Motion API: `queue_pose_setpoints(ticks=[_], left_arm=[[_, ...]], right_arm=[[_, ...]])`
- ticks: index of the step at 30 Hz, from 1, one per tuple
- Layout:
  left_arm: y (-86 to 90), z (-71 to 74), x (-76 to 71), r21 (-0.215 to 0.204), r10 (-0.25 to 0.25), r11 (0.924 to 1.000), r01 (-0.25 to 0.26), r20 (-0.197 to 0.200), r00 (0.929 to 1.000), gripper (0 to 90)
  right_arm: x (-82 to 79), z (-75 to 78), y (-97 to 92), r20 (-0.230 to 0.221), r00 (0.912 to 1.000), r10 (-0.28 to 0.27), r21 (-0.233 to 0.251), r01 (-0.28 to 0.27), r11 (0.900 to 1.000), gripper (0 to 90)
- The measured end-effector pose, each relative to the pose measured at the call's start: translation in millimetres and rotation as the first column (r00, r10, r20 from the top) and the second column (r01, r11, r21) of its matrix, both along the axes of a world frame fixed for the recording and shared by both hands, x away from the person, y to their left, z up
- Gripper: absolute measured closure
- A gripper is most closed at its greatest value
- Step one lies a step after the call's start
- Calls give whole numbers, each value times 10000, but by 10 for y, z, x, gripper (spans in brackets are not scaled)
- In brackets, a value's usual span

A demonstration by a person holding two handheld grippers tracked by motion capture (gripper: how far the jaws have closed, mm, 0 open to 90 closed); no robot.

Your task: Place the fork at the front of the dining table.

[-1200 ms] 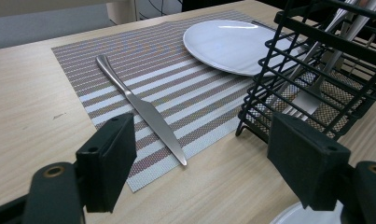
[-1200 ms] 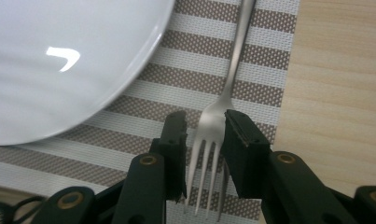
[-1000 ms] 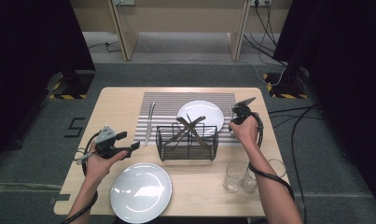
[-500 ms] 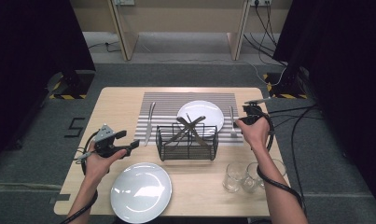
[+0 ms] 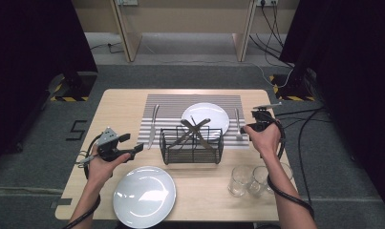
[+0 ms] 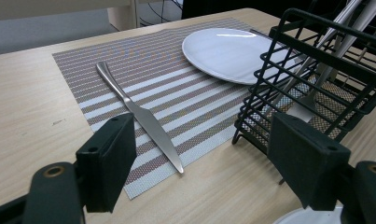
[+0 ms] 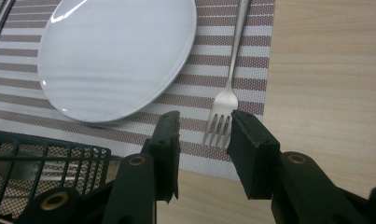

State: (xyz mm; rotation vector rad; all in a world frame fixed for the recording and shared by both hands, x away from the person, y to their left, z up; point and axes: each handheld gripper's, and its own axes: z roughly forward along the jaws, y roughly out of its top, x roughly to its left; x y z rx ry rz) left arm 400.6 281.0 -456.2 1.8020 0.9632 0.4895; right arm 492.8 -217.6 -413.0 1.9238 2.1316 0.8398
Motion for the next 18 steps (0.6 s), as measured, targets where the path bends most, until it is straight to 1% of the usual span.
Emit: queue_pose_setpoints(ticks=[9, 18], left_arm=[[-31, -18, 4, 28, -81, 10000, 81, -36, 10000, 234], [-28, -14, -15, 6, -81, 10000, 81, -22, 10000, 234]], right_arm=[[-119, 37, -38, 71, 9999, 128, 73, -128, 9999, 625], [-256, 2, -72, -76, 9998, 196, 123, -195, 9997, 627]])
